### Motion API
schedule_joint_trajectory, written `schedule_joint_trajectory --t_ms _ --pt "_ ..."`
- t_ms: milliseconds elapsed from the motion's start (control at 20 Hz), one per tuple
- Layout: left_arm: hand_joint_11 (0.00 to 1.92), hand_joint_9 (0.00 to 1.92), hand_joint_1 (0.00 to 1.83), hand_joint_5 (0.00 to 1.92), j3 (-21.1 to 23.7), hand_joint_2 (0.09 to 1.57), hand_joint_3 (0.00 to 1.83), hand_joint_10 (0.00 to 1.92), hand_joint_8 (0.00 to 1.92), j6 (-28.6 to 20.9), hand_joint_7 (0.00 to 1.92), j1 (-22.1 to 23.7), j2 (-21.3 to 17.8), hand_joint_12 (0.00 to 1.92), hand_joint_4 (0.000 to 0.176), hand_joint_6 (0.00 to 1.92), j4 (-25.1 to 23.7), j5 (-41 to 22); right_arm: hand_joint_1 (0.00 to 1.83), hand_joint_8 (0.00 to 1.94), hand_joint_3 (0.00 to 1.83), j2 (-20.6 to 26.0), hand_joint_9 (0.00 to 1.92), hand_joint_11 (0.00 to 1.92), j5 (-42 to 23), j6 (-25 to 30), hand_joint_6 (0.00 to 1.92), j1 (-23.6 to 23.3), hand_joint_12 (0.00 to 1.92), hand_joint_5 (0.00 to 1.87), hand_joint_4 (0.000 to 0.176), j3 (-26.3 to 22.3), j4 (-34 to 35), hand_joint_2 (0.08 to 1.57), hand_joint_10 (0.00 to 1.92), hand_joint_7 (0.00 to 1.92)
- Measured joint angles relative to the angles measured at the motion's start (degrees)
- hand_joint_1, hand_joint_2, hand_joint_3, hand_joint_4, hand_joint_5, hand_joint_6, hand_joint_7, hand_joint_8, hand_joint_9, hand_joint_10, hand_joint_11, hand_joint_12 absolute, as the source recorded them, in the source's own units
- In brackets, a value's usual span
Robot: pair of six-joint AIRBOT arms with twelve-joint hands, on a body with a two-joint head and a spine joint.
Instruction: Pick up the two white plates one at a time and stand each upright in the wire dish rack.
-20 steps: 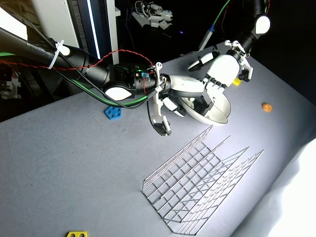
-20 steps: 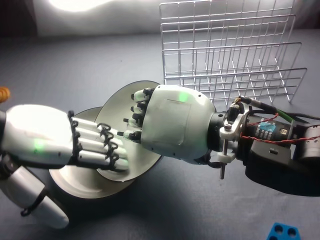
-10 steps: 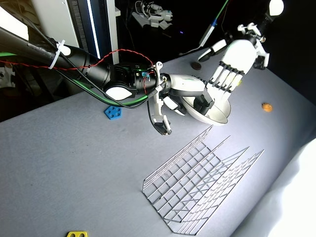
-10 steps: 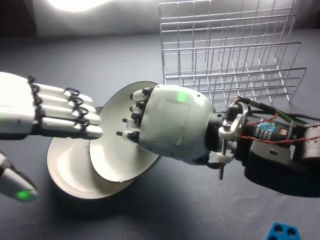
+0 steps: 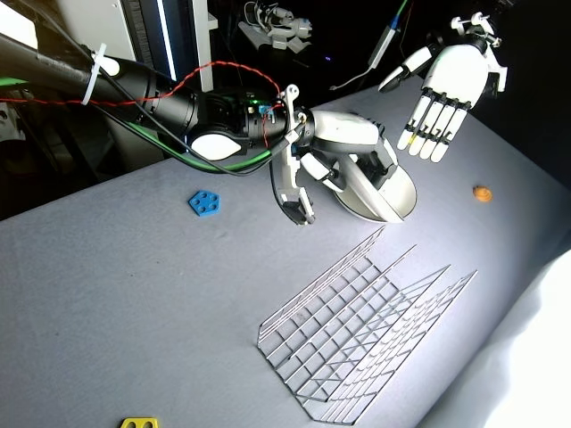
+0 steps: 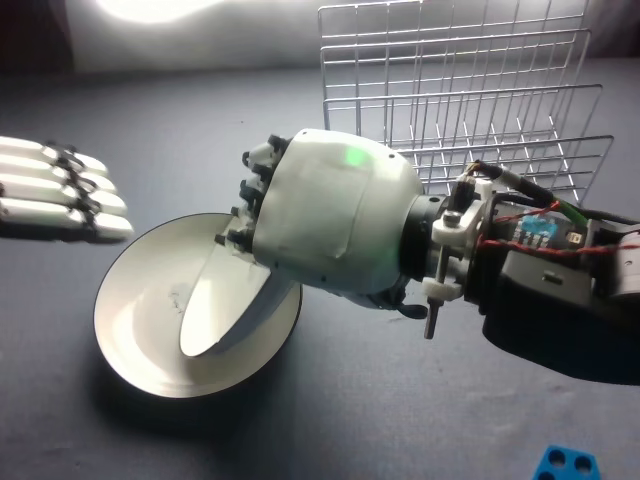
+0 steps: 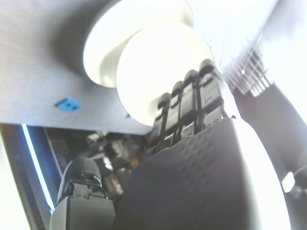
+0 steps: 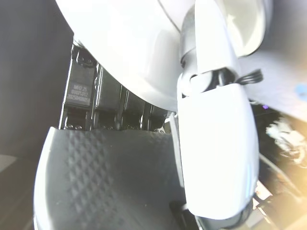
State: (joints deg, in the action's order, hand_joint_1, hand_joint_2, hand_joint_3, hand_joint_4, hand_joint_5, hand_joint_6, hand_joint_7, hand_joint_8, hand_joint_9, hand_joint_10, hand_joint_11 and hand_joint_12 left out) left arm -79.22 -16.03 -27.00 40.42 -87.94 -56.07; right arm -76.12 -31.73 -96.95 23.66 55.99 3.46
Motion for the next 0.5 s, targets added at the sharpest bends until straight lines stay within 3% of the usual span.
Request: schedule_joint_trajectory --t_ms 250,500 --pt "0.00 0.00 0.00 0.04 -0.04 1.07 0.00 0.00 0.01 -0.37 0.03 0.22 -0.94 0.00 0.000 0.01 -1.68 -0.04 1.37 0.91 0.00 2.62 0.92 0.78 1.51 0.72 1.08 -2.08 1.16 0.93 0.000 -3.34 1.53 1.11 1.10 1.01" --pt "0.00 0.00 0.00 0.01 0.66 1.07 0.00 0.00 0.00 -0.61 0.01 0.24 -0.94 0.00 0.000 0.00 -2.45 -0.13 1.37 0.95 0.00 6.84 0.93 0.80 4.24 6.86 1.08 -6.01 1.18 0.92 0.000 -6.60 1.64 1.11 1.10 0.98"
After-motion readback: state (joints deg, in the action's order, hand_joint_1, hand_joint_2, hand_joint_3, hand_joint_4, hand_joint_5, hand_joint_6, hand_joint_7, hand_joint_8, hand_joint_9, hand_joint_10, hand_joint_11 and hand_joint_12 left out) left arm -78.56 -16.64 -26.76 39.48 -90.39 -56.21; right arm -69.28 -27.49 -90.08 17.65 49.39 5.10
